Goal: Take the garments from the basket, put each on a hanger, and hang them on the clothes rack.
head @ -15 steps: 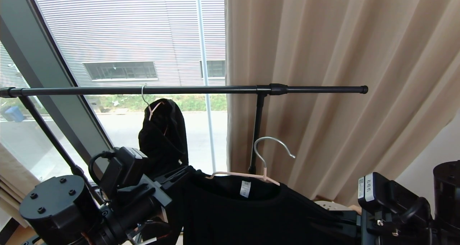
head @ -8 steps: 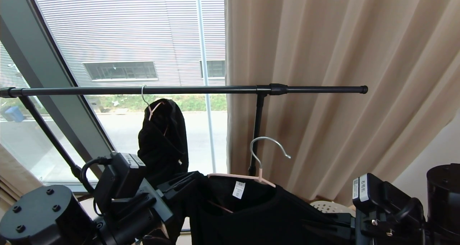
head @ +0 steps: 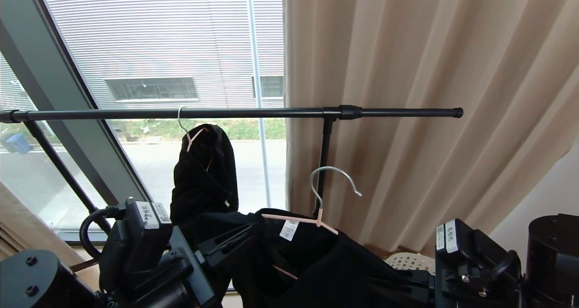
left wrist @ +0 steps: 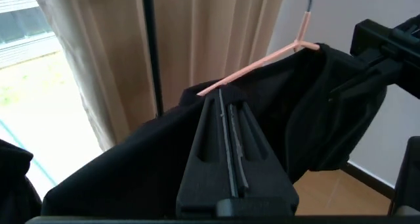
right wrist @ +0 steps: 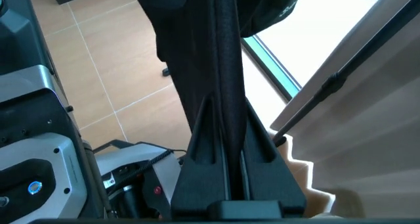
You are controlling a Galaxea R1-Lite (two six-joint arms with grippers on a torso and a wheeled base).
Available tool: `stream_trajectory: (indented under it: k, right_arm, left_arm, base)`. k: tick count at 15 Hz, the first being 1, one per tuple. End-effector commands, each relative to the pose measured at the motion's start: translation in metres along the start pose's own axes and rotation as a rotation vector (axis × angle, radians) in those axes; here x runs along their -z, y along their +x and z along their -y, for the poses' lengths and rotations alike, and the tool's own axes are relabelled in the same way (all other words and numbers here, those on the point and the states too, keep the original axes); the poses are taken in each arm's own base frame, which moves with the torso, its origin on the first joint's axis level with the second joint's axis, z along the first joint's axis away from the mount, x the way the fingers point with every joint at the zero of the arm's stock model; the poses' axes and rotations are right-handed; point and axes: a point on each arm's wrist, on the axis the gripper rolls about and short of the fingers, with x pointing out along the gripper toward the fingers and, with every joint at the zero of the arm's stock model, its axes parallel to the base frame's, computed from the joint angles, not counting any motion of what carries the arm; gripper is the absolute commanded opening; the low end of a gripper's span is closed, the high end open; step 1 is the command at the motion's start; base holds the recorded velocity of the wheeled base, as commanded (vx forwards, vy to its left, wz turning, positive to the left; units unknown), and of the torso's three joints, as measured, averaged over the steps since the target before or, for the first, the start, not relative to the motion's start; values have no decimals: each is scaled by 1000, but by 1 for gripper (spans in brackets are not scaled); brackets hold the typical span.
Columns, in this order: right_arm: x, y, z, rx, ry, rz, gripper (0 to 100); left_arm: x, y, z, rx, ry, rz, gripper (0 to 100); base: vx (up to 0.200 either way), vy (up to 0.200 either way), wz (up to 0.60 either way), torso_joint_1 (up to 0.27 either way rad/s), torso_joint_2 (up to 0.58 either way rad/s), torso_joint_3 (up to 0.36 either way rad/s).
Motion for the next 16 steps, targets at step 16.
stream_trajectory:
  k: [16]
  right_arm:
    - [24,31,-3,-33,-19,76,0]
  left_arm:
    - [-1,-12,34,120,-3,0,0]
  base:
    - [0,0,0,0,0,0]
